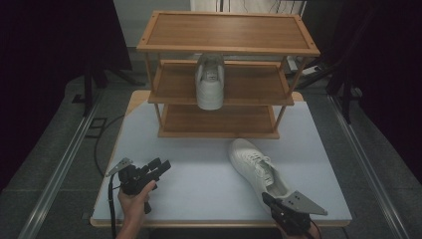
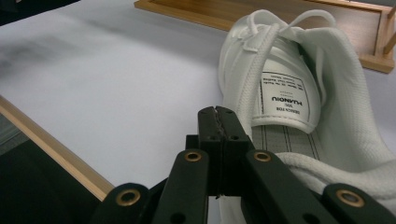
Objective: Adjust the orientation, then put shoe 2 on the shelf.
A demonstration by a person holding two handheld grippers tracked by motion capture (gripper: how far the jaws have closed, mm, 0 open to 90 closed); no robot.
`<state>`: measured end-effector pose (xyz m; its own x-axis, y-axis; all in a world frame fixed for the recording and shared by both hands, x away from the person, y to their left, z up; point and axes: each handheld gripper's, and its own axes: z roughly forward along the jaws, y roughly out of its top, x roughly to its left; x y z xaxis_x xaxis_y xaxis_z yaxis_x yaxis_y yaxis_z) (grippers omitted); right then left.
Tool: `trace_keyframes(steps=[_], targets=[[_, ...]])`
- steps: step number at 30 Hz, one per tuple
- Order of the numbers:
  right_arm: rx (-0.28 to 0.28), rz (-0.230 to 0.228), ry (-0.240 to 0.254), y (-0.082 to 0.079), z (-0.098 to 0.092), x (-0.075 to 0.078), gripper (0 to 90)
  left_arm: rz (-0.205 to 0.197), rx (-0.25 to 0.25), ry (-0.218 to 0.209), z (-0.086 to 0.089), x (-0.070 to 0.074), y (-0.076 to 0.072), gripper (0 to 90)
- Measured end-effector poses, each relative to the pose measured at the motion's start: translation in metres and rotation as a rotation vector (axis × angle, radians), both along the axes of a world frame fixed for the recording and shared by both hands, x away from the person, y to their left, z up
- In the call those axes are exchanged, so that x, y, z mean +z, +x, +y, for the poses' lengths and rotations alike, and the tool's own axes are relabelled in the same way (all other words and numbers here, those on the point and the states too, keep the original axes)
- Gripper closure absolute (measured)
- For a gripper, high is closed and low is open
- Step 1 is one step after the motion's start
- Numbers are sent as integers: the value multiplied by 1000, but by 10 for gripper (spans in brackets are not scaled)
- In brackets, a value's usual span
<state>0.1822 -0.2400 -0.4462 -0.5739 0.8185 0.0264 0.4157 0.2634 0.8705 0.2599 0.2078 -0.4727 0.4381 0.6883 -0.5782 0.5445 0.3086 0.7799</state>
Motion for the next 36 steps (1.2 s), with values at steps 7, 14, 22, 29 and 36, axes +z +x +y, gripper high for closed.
trace_keyframes(steps=[7,14,22,29,36], targets=[[16,-31,31,-2,-2,3,859,-1,-17,-6,-4,1,1,417],[53,-108,101,0,-6,25,736,-1,-4,-9,-1,2,-2,415],[34,-166,134,19,-25,48,570,-11,8,-26,5,7,-7,409],[6,-126,154,37,-44,63,545,-30,9,-57,10,15,-12,405],[23,-88,129,67,-51,68,528,-13,-37,-29,-5,10,-10,402]])
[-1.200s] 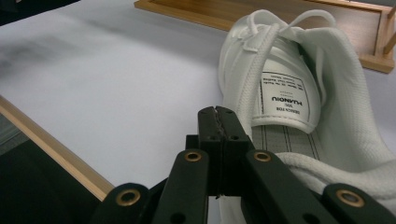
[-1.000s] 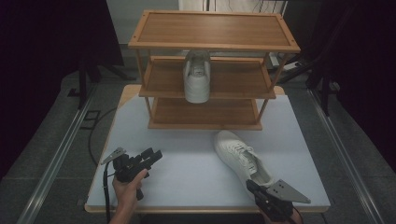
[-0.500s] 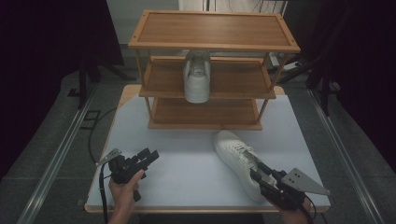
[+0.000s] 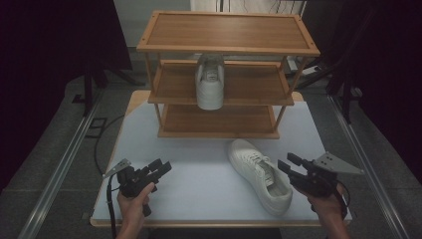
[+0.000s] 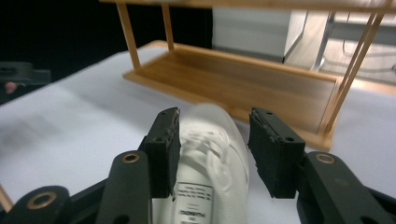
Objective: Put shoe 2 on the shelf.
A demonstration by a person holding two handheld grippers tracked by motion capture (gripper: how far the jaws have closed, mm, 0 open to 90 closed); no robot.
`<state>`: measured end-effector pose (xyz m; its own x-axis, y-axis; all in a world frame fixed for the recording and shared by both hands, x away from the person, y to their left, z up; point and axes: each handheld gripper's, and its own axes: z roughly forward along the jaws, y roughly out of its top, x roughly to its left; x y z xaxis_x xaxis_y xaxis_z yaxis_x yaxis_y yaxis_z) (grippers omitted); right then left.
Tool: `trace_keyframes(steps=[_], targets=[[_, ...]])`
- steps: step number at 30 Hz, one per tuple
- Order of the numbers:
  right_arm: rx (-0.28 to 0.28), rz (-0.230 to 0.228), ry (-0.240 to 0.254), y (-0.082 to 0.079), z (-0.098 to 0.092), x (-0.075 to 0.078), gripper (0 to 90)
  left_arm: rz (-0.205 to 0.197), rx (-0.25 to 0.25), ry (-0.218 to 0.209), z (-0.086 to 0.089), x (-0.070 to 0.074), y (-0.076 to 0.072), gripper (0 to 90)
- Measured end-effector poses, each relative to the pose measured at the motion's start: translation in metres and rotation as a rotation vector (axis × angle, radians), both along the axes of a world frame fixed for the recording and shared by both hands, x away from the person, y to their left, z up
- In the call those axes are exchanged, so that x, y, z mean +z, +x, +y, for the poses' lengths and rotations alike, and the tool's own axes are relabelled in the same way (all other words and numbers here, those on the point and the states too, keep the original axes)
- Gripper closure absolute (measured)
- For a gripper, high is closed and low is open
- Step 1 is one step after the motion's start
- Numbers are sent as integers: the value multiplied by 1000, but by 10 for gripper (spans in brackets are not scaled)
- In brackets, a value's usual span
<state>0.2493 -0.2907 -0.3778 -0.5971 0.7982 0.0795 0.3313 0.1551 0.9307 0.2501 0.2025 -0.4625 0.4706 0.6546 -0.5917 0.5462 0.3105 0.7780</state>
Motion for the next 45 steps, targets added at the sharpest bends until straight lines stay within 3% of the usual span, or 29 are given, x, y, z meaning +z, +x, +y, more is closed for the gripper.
trace_keyframes(steps=[3,7,10,13,21,30,36,45], targets=[[-1,55,-2,12,-3,-14,497,-12,-29,21,-6,2,-1,394],[-19,112,63,21,-7,-34,485,-6,-40,27,-9,1,-4,392],[-10,116,66,23,-5,-40,477,-13,-42,31,-10,2,-6,392],[7,107,36,25,1,-43,472,-14,-39,21,-10,2,-6,393],[23,150,-8,38,14,-59,470,-1,-37,32,-10,-2,-2,394],[21,167,-23,45,13,-70,508,1,-13,24,-4,-3,-2,395],[8,175,-70,45,16,-70,651,3,-11,19,-5,-3,-3,399],[-32,120,-88,41,18,-70,805,12,-15,-2,-2,-6,1,406]])
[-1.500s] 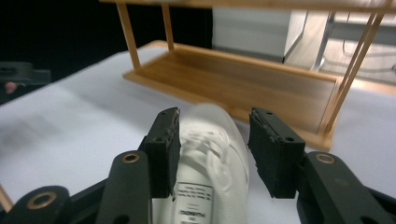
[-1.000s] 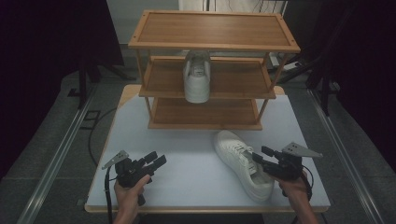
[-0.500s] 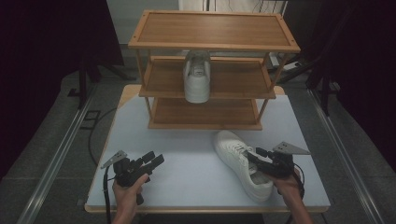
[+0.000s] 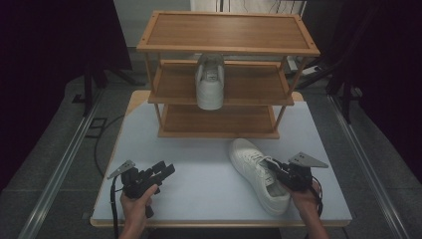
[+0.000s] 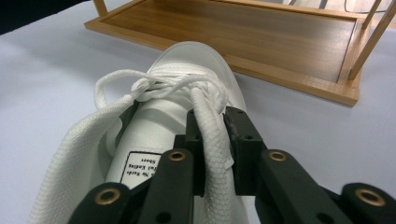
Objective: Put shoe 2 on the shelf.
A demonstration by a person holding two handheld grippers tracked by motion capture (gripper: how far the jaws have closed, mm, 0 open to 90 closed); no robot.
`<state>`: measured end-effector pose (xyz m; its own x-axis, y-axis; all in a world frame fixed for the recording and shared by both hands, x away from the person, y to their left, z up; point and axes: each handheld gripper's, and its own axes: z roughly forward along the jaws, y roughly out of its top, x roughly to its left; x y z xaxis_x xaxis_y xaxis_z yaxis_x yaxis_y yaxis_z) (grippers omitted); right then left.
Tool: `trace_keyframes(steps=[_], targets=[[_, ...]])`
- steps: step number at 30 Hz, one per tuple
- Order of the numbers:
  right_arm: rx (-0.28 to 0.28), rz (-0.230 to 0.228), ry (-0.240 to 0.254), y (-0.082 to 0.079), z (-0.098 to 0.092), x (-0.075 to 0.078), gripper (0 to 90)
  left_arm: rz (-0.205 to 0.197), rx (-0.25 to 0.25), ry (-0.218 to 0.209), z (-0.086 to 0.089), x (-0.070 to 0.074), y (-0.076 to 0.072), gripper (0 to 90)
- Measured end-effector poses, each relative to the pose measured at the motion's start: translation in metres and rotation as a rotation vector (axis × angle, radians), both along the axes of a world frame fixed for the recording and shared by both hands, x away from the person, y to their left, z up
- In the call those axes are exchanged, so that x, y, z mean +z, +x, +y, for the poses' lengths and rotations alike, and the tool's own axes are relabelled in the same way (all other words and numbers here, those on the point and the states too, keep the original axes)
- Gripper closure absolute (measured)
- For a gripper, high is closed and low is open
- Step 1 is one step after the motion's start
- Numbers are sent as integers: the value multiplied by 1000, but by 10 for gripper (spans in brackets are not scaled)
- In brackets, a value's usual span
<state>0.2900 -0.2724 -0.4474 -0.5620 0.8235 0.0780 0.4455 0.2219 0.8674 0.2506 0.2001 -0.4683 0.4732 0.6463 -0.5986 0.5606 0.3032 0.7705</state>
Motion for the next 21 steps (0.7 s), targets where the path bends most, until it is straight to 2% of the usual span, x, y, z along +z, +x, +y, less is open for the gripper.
trace_keyframes(steps=[2,5,6,11,21], targets=[[-8,-4,5,-1,1,0,814,1,3,-6,2,0,0,406],[-19,-9,58,-4,0,0,819,0,14,-19,7,1,0,407],[-19,-9,58,-4,0,0,819,0,15,-20,8,1,0,407],[-51,-28,177,-11,3,-1,825,4,33,-38,14,1,1,408],[-49,-45,414,-23,10,15,827,3,46,-52,18,2,-1,415]])
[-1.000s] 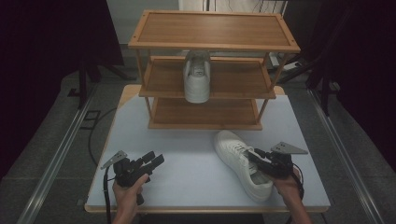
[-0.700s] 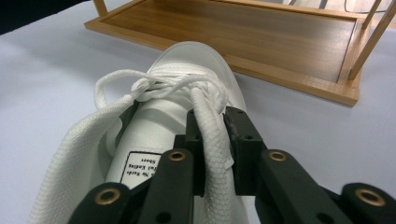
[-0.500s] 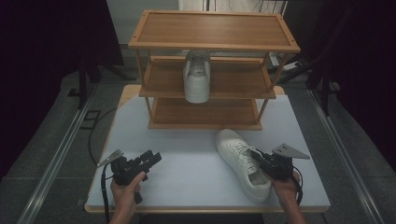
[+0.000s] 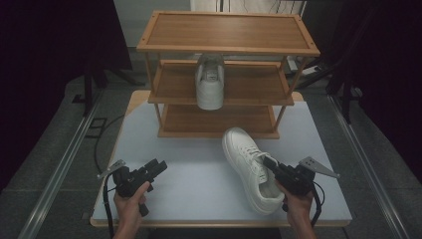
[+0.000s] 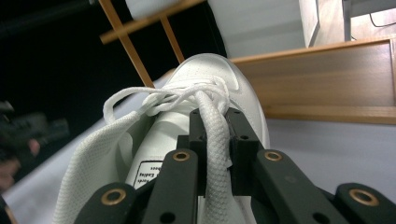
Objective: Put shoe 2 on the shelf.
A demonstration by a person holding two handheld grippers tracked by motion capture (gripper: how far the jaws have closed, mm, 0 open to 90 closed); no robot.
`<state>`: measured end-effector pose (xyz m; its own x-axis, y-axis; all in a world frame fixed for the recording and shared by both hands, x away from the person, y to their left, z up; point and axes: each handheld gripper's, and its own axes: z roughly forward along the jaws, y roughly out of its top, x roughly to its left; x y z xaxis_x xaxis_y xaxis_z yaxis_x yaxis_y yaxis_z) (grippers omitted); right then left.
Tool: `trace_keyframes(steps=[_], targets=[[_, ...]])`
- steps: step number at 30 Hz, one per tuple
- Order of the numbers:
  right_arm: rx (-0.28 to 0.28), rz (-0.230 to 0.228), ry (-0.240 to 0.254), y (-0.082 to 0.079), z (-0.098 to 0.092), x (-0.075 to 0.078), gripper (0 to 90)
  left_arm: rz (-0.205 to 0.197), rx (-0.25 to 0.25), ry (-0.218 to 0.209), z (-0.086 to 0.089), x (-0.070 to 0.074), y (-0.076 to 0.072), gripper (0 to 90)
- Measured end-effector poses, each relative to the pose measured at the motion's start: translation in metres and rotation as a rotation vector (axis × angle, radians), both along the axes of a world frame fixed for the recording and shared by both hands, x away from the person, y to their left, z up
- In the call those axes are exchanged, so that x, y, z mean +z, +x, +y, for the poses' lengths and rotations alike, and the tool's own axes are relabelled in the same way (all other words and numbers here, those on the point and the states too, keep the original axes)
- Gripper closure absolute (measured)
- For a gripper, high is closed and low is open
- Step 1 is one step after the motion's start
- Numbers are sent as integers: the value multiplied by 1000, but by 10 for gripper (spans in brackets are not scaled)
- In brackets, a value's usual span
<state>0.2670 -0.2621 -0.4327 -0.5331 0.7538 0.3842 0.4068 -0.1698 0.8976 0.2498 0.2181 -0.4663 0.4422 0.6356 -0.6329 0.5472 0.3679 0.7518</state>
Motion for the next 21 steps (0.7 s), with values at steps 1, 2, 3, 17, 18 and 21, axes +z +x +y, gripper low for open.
trace_keyframes(steps=[1,2,3,17,18,21], targets=[[-5,-2,18,-1,0,1,827,-1,0,0,0,0,0,416],[-15,-13,43,-4,2,6,827,-3,2,-2,0,1,-1,416],[-15,-13,43,-4,2,6,827,-6,3,-2,0,2,-1,416],[-25,-75,163,-19,1,54,828,-1,4,-2,0,1,-2,415],[-23,-78,165,-19,1,57,829,-1,5,-2,0,1,-2,416],[-33,-101,184,-16,4,64,830,-1,4,0,0,1,-2,416]])
